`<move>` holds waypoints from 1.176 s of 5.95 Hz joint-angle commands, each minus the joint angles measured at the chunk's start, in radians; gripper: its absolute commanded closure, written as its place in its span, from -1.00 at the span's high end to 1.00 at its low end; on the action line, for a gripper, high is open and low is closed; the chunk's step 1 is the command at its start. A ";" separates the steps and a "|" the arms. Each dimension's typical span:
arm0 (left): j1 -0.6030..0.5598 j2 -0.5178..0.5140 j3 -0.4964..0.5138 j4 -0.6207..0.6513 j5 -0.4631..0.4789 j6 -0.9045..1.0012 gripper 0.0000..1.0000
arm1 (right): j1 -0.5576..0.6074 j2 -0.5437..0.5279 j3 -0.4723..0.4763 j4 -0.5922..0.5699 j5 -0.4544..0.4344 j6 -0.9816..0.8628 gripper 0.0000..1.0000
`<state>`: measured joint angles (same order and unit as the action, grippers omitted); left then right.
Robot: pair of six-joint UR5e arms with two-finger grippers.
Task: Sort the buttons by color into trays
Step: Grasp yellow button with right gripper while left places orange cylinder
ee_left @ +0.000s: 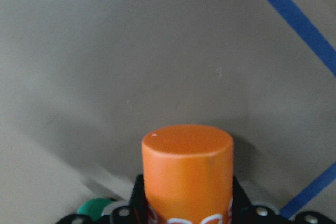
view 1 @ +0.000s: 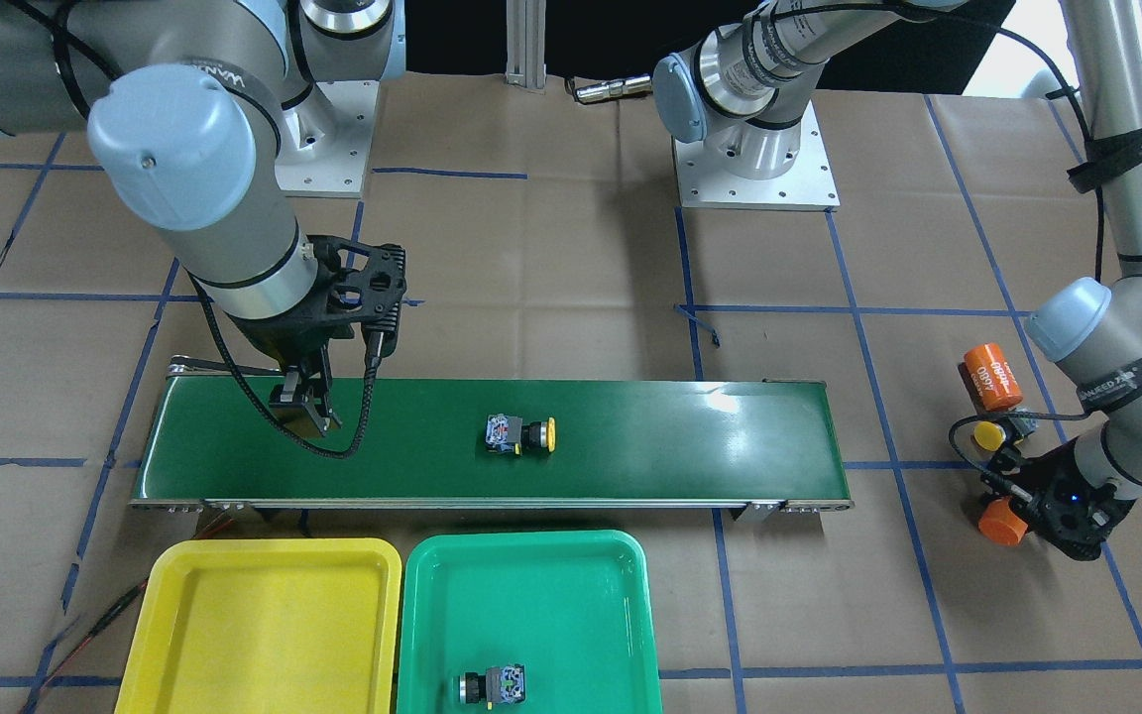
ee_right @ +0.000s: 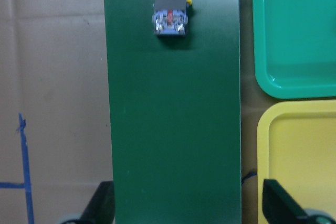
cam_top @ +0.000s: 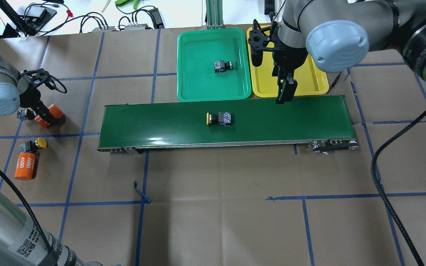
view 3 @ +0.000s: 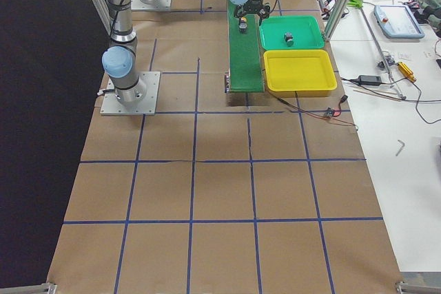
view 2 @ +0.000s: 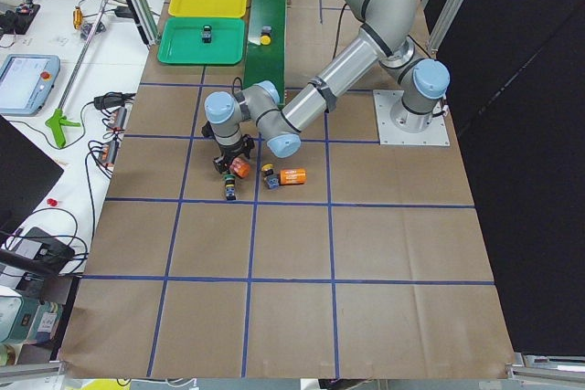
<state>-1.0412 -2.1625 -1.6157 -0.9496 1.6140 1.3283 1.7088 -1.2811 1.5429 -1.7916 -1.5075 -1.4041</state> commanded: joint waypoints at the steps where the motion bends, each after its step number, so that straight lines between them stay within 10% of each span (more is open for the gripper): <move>1: -0.046 0.076 -0.013 -0.024 0.003 0.008 -0.94 | 0.087 0.101 0.003 -0.125 0.001 0.109 1.00; 6: -0.490 0.249 -0.077 -0.109 0.013 0.137 -0.87 | 0.066 0.131 0.192 -0.373 -0.014 0.086 0.86; 7: -0.537 0.281 -0.128 -0.107 0.018 0.162 -0.87 | 0.055 0.112 0.194 -0.352 -0.055 0.082 0.14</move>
<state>-1.5185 -1.9105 -1.6997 -1.0579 1.6268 1.4700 1.7752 -1.1544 1.7306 -2.1563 -1.5321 -1.3167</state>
